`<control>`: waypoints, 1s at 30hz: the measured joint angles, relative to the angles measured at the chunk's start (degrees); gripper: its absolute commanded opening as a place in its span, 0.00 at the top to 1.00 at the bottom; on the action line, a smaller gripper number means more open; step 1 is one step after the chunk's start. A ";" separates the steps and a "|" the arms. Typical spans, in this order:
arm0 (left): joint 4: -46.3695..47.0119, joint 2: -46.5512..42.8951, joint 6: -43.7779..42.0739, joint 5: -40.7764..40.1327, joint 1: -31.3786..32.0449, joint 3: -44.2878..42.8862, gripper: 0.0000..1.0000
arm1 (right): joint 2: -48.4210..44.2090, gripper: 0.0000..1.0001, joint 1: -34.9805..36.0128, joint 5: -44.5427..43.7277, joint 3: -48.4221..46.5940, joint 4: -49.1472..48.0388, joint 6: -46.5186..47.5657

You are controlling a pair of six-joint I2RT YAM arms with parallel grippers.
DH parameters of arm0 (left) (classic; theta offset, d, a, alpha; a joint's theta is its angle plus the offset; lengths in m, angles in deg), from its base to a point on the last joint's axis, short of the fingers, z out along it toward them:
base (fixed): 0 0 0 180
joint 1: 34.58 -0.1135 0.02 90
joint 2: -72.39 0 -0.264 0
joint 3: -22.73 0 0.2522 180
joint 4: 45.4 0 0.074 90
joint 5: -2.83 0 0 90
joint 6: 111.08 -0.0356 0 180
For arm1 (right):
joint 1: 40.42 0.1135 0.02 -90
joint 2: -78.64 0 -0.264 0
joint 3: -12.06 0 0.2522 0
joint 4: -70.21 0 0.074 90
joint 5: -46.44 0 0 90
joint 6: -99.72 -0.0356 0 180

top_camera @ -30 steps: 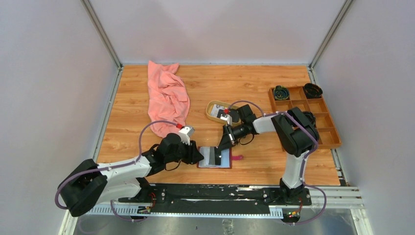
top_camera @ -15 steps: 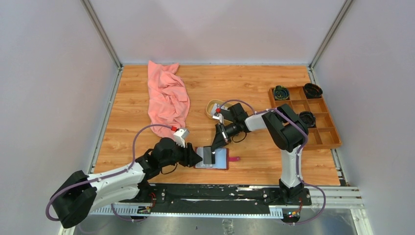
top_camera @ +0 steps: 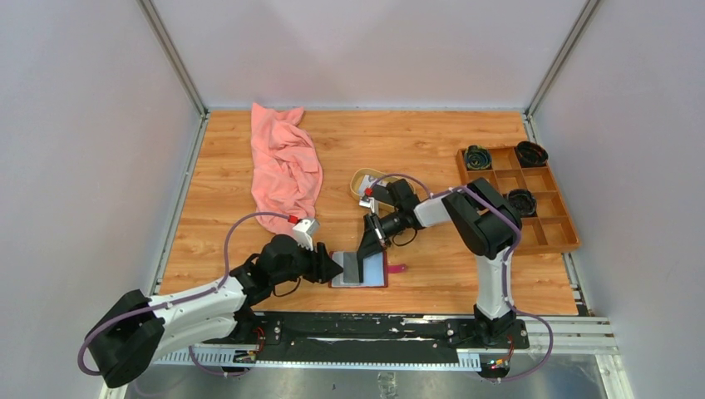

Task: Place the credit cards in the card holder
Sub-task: Insert the credit card into the card holder.

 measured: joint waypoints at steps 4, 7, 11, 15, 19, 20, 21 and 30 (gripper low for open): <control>-0.26 -1.22 0.28 -0.96 -0.02 0.42 0.53 | -0.07 0.91 1.33 -0.37 0.13 2.80 1.03; -1.88 -2.86 0.72 -2.58 -0.02 0.68 0.54 | -0.81 0.91 1.49 -0.52 0.20 5.07 2.69; -3.93 -4.72 0.96 -4.70 -0.11 0.68 0.63 | -2.29 0.92 1.49 -1.31 0.28 7.15 4.70; -5.14 -4.61 1.05 -5.57 -0.33 0.68 0.69 | -2.43 0.92 1.55 -1.44 0.28 8.81 5.38; -5.68 -2.95 0.96 -5.33 -0.33 0.61 0.70 | -2.16 0.92 2.19 -1.40 0.04 9.40 5.38; -5.95 -2.58 0.92 -5.16 -0.33 0.61 0.71 | -1.97 0.92 2.47 -1.42 -0.07 9.46 5.35; -6.10 -2.34 0.90 -5.01 -0.33 0.61 0.71 | -1.77 0.92 2.80 -1.42 -0.22 9.62 5.33; -6.32 -2.12 0.85 -3.52 -0.33 0.61 0.72 | -0.02 0.92 3.69 -0.96 -1.44 9.77 3.61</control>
